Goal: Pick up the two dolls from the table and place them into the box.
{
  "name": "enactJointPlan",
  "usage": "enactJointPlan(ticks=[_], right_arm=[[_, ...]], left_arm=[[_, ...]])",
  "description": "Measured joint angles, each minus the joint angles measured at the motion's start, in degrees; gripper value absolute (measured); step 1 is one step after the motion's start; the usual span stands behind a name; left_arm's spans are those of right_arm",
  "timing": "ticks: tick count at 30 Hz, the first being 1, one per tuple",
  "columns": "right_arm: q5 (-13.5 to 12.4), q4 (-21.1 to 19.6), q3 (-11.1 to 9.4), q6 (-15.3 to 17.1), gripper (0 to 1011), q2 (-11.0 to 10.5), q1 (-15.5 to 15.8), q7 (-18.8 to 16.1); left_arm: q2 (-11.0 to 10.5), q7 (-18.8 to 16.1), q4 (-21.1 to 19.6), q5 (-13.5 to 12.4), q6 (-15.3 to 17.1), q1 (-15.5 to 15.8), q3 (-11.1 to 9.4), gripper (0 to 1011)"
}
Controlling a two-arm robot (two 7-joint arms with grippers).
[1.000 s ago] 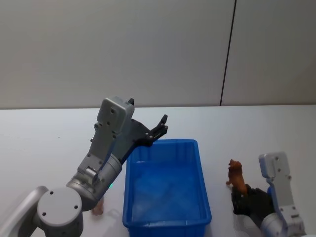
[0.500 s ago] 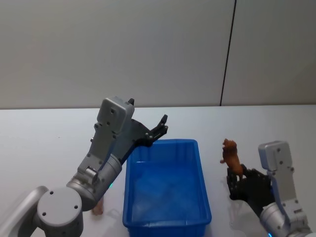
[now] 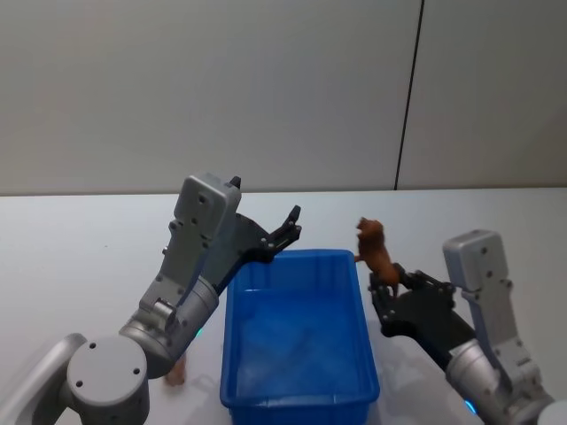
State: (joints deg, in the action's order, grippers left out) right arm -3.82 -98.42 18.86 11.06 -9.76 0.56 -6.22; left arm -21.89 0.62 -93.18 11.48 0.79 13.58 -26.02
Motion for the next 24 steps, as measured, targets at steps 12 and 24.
enactJointPlan(ticks=[12,24], right_arm=[[0.96,4.35,1.51,0.0,332,3.02,-4.83,-9.31],[1.87,9.34,2.66,1.89,691,5.74,-8.73,-13.18]], left_arm=[[0.0,0.0,0.0,0.0,0.0,0.0,0.0,1001],[0.0,0.0,0.0,0.0,0.0,0.0,0.0,1001]])
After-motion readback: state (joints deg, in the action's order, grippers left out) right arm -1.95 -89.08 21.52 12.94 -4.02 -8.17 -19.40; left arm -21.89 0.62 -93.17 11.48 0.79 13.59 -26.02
